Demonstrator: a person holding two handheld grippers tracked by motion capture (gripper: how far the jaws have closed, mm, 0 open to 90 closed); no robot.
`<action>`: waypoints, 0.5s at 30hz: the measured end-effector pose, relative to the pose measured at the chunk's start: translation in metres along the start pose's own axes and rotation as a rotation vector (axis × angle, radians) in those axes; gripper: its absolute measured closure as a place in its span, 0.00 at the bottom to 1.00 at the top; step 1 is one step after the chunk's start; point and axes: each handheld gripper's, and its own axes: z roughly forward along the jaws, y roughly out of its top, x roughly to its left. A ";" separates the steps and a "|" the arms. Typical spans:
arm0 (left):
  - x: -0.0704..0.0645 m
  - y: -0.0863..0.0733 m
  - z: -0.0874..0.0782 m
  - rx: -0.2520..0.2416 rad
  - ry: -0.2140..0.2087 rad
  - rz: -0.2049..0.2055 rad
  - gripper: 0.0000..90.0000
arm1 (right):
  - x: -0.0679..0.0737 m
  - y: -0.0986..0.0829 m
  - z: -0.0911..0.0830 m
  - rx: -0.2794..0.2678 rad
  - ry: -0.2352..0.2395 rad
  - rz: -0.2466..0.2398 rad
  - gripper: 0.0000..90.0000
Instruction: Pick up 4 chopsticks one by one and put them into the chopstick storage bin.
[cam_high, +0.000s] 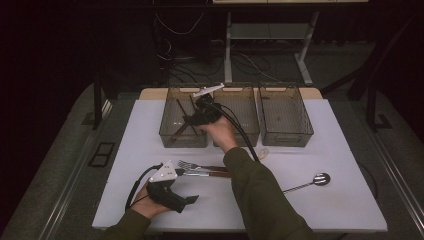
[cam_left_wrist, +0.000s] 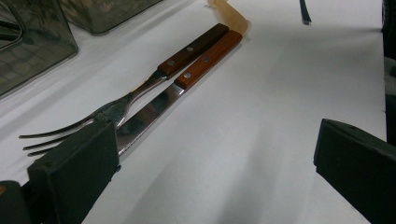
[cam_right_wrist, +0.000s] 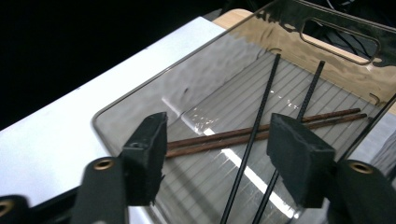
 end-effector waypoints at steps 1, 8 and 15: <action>0.000 0.000 0.000 0.000 0.002 0.002 0.00 | 0.000 -0.001 -0.003 -0.001 0.008 -0.007 0.39; 0.001 -0.001 -0.001 -0.003 0.008 -0.015 0.00 | -0.007 -0.016 -0.029 -0.018 0.034 -0.036 0.29; 0.002 -0.001 0.000 0.000 0.013 -0.017 0.00 | -0.019 -0.034 -0.060 -0.033 0.055 -0.047 0.26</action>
